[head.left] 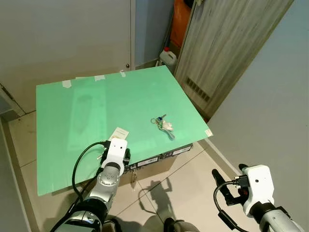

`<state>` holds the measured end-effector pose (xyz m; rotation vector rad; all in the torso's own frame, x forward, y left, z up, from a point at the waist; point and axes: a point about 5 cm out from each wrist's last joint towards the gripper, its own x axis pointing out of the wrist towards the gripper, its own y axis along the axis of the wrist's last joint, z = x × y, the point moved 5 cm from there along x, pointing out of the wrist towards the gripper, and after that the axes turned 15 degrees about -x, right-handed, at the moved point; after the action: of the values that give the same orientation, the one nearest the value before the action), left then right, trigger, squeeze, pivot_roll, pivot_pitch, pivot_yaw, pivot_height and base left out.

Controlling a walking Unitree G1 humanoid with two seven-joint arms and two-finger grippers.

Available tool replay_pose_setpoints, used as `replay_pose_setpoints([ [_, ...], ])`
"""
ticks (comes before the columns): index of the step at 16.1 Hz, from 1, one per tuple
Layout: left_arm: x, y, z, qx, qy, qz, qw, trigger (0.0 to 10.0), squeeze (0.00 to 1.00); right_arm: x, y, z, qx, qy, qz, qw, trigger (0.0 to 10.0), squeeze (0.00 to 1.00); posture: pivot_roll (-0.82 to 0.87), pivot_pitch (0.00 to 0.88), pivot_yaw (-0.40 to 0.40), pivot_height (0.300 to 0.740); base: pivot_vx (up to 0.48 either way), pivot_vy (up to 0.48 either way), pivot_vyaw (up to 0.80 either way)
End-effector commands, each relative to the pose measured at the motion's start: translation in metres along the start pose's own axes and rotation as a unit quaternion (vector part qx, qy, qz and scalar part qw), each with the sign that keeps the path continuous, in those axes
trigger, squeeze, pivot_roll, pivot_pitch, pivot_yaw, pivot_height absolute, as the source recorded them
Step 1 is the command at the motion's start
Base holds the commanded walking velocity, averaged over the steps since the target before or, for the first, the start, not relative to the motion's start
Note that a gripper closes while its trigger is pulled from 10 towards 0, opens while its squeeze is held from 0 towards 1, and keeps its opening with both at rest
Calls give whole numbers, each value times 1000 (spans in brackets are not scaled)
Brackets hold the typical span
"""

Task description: Hang keys on a hook

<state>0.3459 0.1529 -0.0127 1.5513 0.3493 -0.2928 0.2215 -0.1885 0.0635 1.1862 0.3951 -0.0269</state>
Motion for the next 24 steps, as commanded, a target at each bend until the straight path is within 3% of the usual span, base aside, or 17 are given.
replay_pose_setpoints([
  [1, -4, -22, -8, -8, 18, -45, 999, 10000, 0, -4, -5, 5, -1, -3, -8, 1000, 10000, 0, -263, 213, -99, 740, 0, 0, 0],
  [2, -5, -32, -15, -38, 32, -76, 996, 7451, 0, -4, -9, 5, -1, -1, -12, 1000, 10000, 0, -265, 214, -100, 740, 0, 0, 0],
  [4, -6, -34, -17, -40, 33, -81, 995, 7137, 0, -4, -11, 5, -1, -1, -13, 1000, 10000, 0, -271, 217, -104, 740, 0, 0, 0],
  [5, -6, -35, -18, -41, 33, -84, 995, 0, 0, -5, -15, 7, -3, -1, -17, 1000, 10000, 0, -273, 215, -106, 740, 0, 0, 0],
  [10, -4, -34, -18, -33, 25, -91, 995, 0, 0, -5, -26, 6, -3, 3, -23, 1000, 10000, 0, -267, 210, -106, 740, 0, 0, 0],
  [18, -6, -38, -16, -6, 9, -99, 995, 0, 0, 4, -71, 19, 0, 6, -51, 999, 10000, 0, -272, 213, -112, 740, 0, 0, 0],
  [21, -4, -35, -14, -35, 1, -96, 995, 0, 0, 5, -100, 20, 4, 7, -73, 997, 10000, 0, -273, 216, -115, 740, 0, 0, 0],
  [22, -2, -27, -16, -53, 5, -80, 995, 0, 0, 5, -126, 19, 9, 7, -101, 995, 10000, 0, -274, 214, -107, 740, 0, 0, 0],
  [24, -1, -19, -16, -72, 5, -58, 996, 0, 0, 4, -138, 20, 13, 6, -115, 993, 10000, 0, -268, 212, -108, 740, 0, 0, 0],
])
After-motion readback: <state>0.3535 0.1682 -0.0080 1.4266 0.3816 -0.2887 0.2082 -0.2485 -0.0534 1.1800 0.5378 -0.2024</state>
